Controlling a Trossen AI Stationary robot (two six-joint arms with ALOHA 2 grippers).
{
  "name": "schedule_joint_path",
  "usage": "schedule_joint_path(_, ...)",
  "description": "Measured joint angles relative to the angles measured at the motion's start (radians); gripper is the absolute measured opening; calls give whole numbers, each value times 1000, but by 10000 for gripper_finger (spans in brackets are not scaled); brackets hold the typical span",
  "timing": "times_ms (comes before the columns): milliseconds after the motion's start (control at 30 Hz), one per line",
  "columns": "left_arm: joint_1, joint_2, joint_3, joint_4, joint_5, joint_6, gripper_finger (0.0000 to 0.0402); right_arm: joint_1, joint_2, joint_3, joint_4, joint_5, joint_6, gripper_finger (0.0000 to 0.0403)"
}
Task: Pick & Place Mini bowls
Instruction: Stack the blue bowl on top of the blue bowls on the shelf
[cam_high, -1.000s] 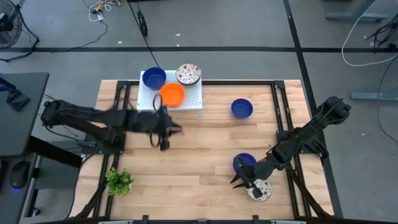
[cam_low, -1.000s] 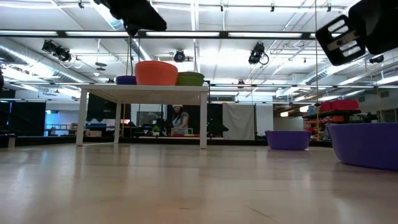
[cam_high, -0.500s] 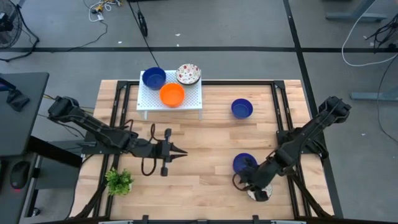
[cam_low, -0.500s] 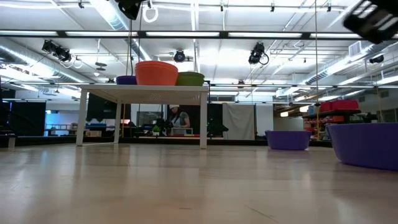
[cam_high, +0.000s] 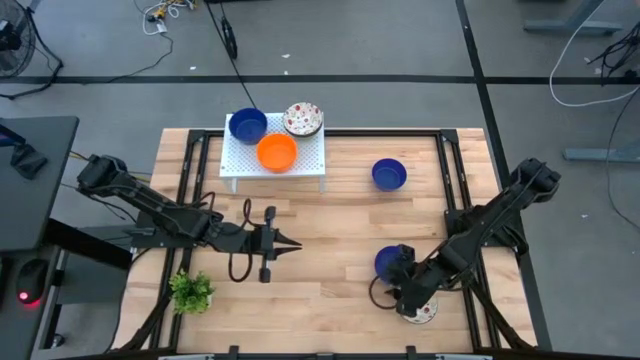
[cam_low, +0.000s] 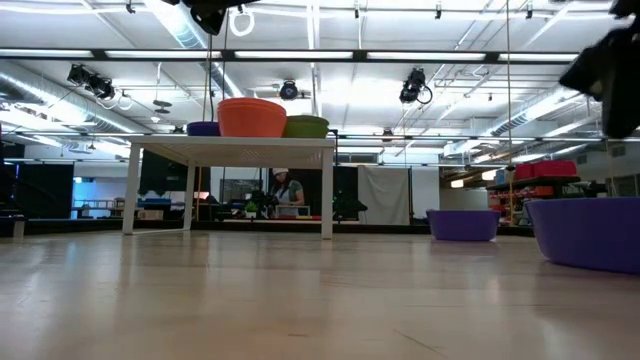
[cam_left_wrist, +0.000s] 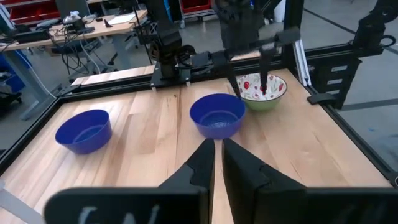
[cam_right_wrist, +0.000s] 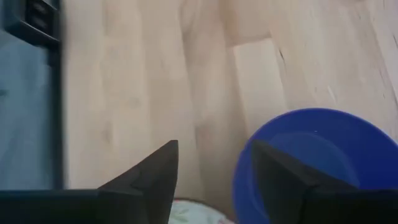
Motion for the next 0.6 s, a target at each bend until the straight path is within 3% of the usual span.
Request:
schedule_joint_path(200, 0, 0, 0, -2, 0, -1, 32, -62, 117, 0, -3, -16, -15, 183)
schedule_joint_path(367, 0, 0, 0, -2, 0, -1, 32, -112, 176, -1, -3, -98, -15, 157)
schedule_joint_path(600, 0, 0, 0, 0, 0, 0, 32, -149, 196, -1, 31, -113, -155, 55)
